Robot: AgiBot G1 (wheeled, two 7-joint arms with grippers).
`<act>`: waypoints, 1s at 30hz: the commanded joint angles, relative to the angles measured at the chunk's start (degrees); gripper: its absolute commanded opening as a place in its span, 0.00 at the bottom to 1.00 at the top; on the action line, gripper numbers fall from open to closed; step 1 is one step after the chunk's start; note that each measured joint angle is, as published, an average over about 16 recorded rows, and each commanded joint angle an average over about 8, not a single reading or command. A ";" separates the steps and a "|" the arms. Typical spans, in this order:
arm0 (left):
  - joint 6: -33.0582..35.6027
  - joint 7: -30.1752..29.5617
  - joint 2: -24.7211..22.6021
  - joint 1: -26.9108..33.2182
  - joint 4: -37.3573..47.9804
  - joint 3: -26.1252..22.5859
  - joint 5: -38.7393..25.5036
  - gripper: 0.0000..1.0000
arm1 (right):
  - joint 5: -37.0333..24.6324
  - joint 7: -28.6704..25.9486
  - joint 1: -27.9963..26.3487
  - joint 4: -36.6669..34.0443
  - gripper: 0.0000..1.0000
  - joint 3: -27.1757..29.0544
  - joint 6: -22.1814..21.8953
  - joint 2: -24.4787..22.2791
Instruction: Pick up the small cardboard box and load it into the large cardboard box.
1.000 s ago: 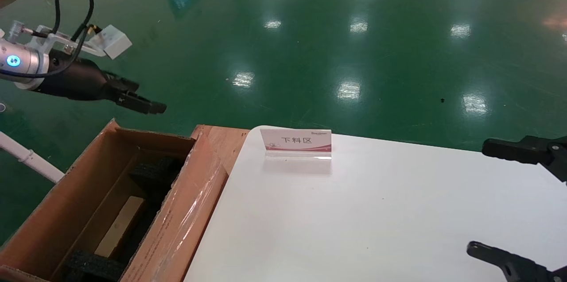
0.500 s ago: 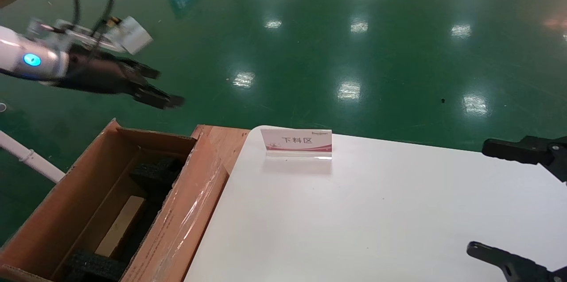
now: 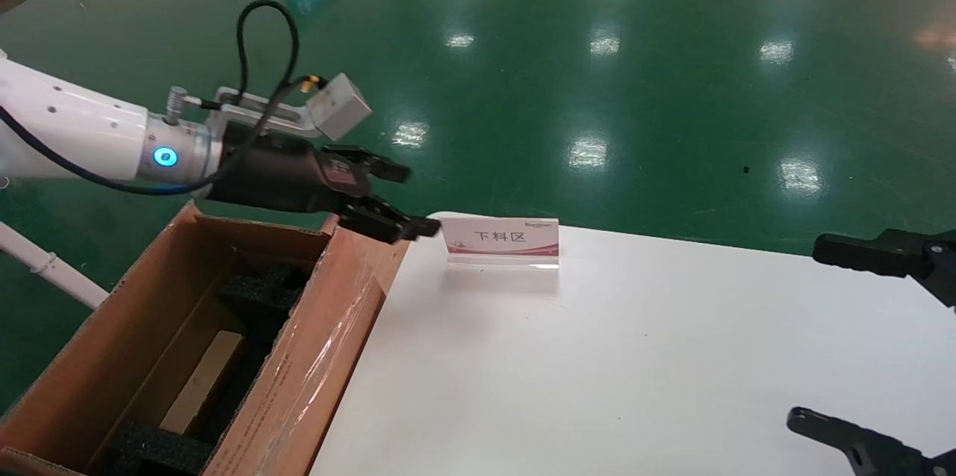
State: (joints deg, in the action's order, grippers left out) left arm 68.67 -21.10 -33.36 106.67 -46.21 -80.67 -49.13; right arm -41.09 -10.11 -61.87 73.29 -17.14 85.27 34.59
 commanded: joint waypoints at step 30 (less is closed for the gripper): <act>13.22 8.04 -1.29 -35.04 -21.26 50.22 5.65 1.00 | 0.06 0.04 -0.02 0.00 1.00 -0.09 -0.04 -0.03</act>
State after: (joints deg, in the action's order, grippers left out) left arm 81.90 -13.06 -34.65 71.62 -67.48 -30.43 -43.48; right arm -41.03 -10.07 -61.89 73.29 -17.23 85.23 34.55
